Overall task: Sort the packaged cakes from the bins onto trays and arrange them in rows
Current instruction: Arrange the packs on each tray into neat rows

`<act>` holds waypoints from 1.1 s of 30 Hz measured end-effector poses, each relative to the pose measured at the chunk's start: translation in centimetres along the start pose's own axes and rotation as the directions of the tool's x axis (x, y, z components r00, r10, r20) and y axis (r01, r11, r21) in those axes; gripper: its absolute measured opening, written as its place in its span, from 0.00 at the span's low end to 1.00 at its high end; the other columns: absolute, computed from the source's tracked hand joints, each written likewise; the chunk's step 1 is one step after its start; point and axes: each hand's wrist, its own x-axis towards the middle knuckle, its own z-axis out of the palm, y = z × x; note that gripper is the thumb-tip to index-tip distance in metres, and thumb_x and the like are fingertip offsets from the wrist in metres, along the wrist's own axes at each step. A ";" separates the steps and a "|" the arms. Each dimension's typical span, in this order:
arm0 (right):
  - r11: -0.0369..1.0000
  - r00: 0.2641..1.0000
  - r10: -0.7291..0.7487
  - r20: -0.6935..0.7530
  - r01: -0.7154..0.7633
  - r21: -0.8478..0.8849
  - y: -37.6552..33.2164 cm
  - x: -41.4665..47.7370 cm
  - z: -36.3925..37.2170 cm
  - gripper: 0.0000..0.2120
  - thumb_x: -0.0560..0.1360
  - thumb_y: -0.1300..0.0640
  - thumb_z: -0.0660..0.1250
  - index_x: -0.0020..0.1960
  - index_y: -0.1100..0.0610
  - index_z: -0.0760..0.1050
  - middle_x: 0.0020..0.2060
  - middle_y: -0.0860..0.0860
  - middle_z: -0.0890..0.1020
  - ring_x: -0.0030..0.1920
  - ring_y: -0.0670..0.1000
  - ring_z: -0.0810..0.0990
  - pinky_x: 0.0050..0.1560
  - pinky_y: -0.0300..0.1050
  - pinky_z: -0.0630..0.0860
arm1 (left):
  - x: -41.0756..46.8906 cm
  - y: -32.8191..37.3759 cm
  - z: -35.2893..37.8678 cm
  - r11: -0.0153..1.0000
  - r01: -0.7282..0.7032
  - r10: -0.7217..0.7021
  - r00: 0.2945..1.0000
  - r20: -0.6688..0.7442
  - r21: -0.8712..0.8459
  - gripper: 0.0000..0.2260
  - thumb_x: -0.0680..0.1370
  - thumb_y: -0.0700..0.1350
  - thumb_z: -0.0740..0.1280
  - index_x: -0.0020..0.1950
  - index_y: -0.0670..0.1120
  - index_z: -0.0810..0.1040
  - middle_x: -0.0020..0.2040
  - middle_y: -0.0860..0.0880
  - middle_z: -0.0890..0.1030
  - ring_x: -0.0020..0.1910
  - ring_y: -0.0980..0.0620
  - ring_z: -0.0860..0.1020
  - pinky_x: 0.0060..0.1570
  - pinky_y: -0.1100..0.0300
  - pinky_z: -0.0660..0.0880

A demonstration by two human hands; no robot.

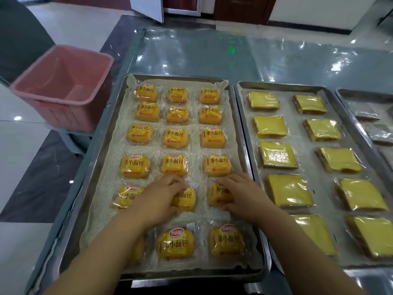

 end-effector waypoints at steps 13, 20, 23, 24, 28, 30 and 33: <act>0.998 0.999 -0.022 0.023 0.021 0.062 -0.7 -0.5 1.0 0.33 0.72 0.51 0.71 0.73 0.47 0.62 0.71 0.46 0.64 0.72 0.49 0.57 0.72 0.52 0.60 | -1.7 -0.4 0.2 0.997 0.066 -0.064 0.997 -0.046 0.037 0.30 0.72 0.45 0.71 0.72 0.51 0.66 0.70 0.53 0.64 0.68 0.51 0.63 0.68 0.59 0.60; 0.991 0.993 -0.029 -0.114 0.043 0.124 -0.8 -2.9 1.1 0.28 0.72 0.48 0.70 0.70 0.48 0.67 0.68 0.45 0.66 0.70 0.48 0.59 0.69 0.45 0.62 | -4.2 1.6 -0.6 0.996 0.032 -0.048 0.978 -0.204 -0.080 0.23 0.73 0.52 0.71 0.67 0.53 0.72 0.63 0.56 0.70 0.64 0.54 0.64 0.61 0.65 0.59; 0.987 0.990 -0.043 -0.136 0.063 0.145 -1.0 -4.6 1.2 0.22 0.72 0.47 0.70 0.64 0.48 0.72 0.61 0.43 0.71 0.64 0.45 0.64 0.63 0.39 0.63 | -5.7 2.1 0.0 0.996 0.003 -0.014 0.993 -0.117 -0.095 0.23 0.72 0.58 0.70 0.66 0.55 0.73 0.61 0.58 0.71 0.61 0.59 0.64 0.61 0.65 0.61; 0.985 0.992 -0.046 -0.118 0.065 0.163 -1.1 -5.2 1.4 0.22 0.72 0.46 0.71 0.64 0.48 0.72 0.60 0.43 0.71 0.63 0.45 0.65 0.64 0.40 0.64 | -6.1 2.2 0.4 0.997 -0.001 -0.005 0.997 -0.073 -0.083 0.25 0.71 0.59 0.70 0.67 0.56 0.71 0.63 0.58 0.70 0.62 0.59 0.64 0.63 0.64 0.61; 0.992 0.997 -0.063 0.046 0.058 0.116 -1.3 -6.5 2.7 0.29 0.70 0.42 0.71 0.69 0.46 0.68 0.65 0.42 0.69 0.66 0.45 0.63 0.68 0.44 0.63 | -7.1 2.0 1.8 0.999 0.030 -0.031 0.995 0.094 0.016 0.35 0.69 0.62 0.71 0.73 0.59 0.62 0.69 0.58 0.65 0.68 0.57 0.61 0.67 0.60 0.58; 0.993 0.996 -0.064 0.066 0.058 0.099 -1.5 -6.7 2.8 0.30 0.70 0.42 0.70 0.69 0.45 0.67 0.65 0.42 0.70 0.66 0.45 0.64 0.68 0.44 0.62 | -7.2 1.7 2.1 0.999 0.027 -0.029 0.995 0.096 0.022 0.36 0.69 0.60 0.72 0.73 0.59 0.61 0.70 0.58 0.65 0.69 0.56 0.62 0.68 0.60 0.57; 0.993 0.997 -0.052 0.056 0.046 0.110 -1.6 -6.7 2.6 0.29 0.71 0.43 0.71 0.69 0.46 0.68 0.65 0.43 0.72 0.65 0.46 0.66 0.67 0.43 0.63 | -7.1 1.2 2.1 1.000 0.016 -0.017 0.995 0.097 0.009 0.34 0.69 0.57 0.72 0.72 0.59 0.63 0.69 0.57 0.66 0.69 0.55 0.63 0.70 0.58 0.59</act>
